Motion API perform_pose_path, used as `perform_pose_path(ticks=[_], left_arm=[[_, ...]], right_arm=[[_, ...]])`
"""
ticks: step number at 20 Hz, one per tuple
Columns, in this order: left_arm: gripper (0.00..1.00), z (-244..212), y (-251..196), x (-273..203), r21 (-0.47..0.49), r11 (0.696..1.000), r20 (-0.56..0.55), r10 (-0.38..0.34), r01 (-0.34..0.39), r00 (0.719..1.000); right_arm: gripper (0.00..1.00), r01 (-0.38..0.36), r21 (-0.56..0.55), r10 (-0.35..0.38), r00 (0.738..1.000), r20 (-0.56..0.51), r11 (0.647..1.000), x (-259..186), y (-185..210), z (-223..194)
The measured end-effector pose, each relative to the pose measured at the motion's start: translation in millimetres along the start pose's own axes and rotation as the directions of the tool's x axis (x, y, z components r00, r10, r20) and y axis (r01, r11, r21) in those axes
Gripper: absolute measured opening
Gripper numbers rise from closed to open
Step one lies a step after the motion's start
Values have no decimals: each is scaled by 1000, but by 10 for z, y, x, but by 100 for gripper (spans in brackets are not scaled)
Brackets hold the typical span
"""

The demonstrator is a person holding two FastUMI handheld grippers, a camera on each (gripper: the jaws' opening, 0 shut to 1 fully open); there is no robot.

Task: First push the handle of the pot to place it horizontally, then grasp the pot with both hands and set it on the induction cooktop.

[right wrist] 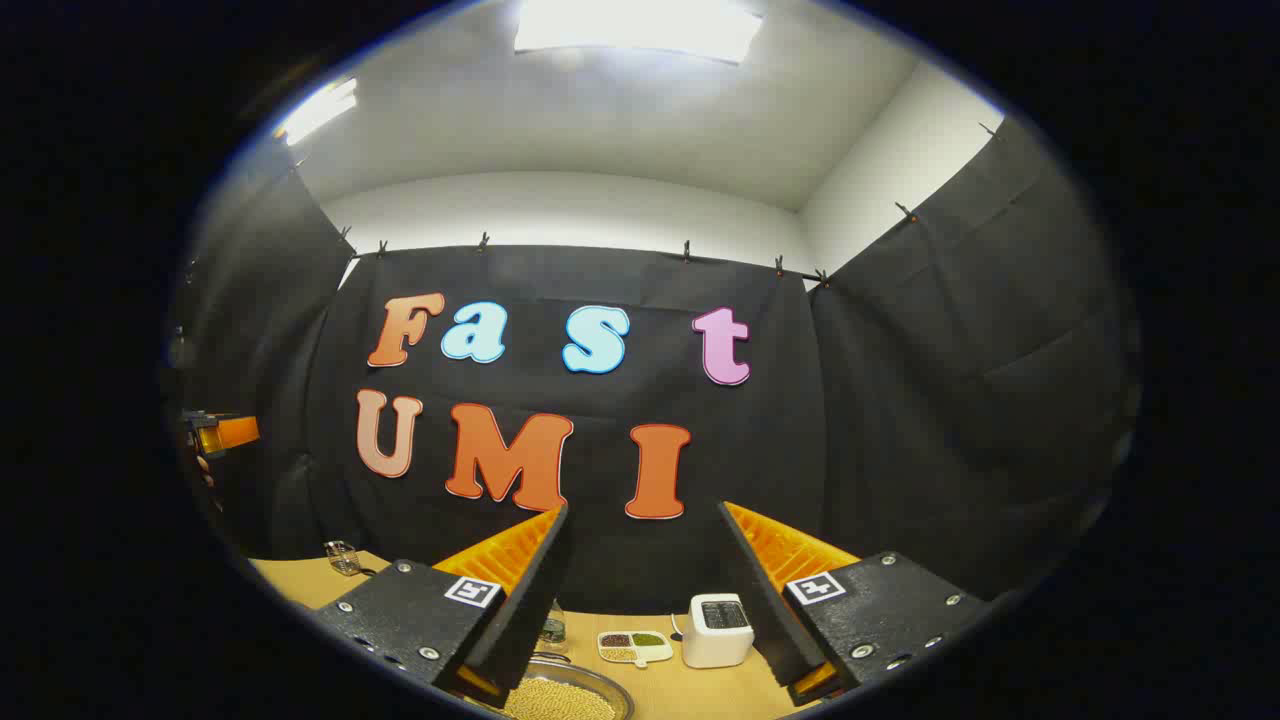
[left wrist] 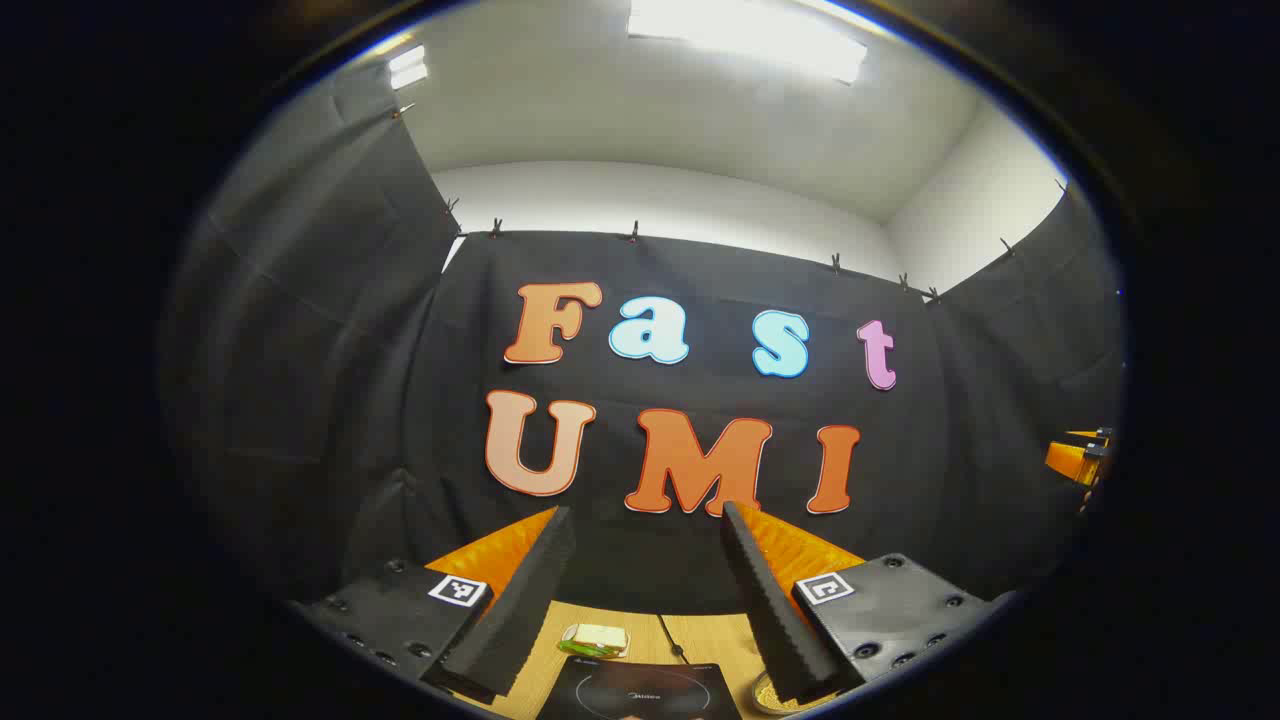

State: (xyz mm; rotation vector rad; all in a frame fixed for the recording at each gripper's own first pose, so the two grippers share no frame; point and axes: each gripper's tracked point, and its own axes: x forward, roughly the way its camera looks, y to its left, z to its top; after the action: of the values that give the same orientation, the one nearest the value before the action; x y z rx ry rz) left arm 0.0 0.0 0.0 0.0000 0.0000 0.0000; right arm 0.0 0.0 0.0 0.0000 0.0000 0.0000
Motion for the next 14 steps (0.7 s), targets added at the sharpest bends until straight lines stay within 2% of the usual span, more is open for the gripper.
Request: perform_pose_path(ticks=[1, 14], left_arm=[[96, -9, -2, 19, 3, 1000, 0, -3, 3, 1000], [96, -98, -66, 95, 23, 1000, -6, 2, -2, 1000]], right_arm=[[93, -4, 3, 4, 1000, 2, 1000, 12, 8, 7], [94, -20, 3, 20, 1000, 5, 1000, 11, -17, 17]])
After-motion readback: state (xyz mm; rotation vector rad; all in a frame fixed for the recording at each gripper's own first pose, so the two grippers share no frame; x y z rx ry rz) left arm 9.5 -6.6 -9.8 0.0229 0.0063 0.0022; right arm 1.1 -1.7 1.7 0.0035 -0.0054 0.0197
